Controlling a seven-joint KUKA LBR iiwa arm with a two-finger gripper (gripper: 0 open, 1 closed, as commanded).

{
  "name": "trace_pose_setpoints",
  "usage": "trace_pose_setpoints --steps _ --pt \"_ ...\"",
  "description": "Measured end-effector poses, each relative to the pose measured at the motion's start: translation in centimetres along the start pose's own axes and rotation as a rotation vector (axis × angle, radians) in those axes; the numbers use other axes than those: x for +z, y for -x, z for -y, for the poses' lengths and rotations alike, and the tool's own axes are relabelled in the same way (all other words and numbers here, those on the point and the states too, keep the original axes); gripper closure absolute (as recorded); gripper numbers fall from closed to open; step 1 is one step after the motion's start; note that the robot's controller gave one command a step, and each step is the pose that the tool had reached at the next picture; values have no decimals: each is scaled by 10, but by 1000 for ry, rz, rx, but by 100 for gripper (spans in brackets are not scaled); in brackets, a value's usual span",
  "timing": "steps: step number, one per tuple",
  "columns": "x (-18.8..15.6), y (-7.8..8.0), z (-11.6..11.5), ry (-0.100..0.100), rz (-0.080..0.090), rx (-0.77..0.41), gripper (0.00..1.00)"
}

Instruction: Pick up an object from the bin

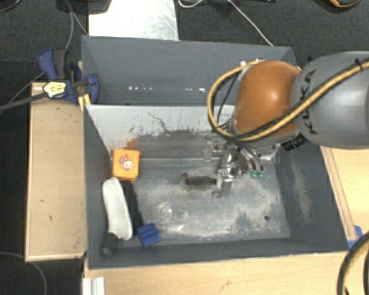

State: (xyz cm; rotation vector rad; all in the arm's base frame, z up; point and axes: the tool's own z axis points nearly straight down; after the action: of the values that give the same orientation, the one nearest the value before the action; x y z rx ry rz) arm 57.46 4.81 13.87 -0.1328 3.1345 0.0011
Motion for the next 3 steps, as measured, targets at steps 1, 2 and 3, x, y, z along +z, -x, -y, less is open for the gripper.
trace_pose_setpoints --steps 1,2,3 --pt "68 1 -12 2 2 -23 0" --pt "68 19 -1 0 3 -2 100" --pt "68 19 -1 1 3 -1 100"
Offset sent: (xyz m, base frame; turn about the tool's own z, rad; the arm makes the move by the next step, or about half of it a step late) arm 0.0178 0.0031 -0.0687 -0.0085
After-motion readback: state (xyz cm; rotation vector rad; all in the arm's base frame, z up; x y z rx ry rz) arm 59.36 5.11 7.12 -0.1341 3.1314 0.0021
